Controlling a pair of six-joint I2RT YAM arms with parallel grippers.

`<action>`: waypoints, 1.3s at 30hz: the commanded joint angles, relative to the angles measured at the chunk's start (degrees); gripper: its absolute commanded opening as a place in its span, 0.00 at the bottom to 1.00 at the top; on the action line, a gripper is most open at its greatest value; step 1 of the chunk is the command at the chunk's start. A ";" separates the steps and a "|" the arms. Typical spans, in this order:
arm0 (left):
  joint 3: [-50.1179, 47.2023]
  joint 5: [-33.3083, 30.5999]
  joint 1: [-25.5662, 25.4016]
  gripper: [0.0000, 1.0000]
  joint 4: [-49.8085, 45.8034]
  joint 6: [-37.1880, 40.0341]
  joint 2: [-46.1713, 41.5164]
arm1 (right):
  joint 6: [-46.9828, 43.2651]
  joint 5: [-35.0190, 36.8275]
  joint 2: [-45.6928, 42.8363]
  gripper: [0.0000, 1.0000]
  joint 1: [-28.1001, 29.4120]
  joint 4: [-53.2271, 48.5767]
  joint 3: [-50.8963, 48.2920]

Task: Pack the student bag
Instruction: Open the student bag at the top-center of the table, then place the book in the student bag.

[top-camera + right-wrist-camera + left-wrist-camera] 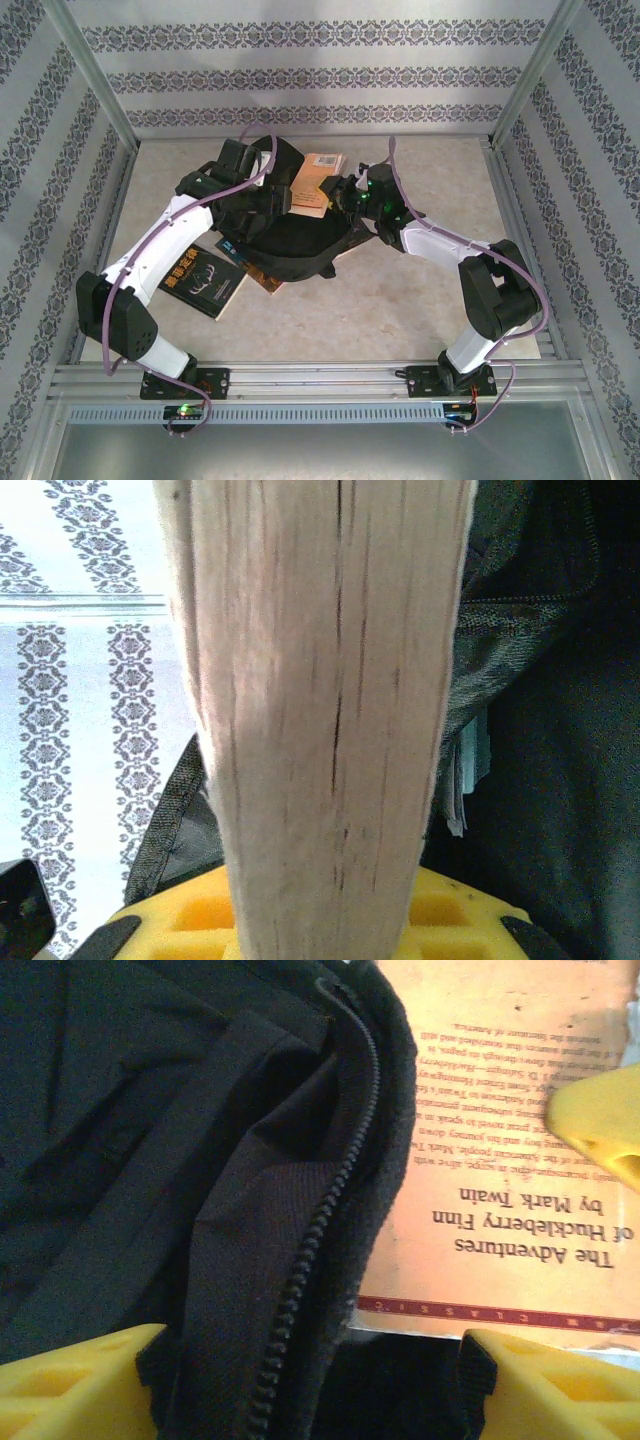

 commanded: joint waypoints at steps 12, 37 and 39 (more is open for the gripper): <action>1.89 4.83 0.24 0.52 7.52 10.39 4.31 | -1.15 -0.67 -3.61 0.00 0.97 4.47 -5.85; 9.89 6.68 0.77 0.00 12.70 3.75 -3.20 | -9.00 2.64 -12.24 0.00 5.28 -10.64 -9.46; 10.71 7.32 0.77 0.00 13.15 3.02 -3.47 | -8.47 1.14 -10.73 0.00 5.71 -10.17 -7.49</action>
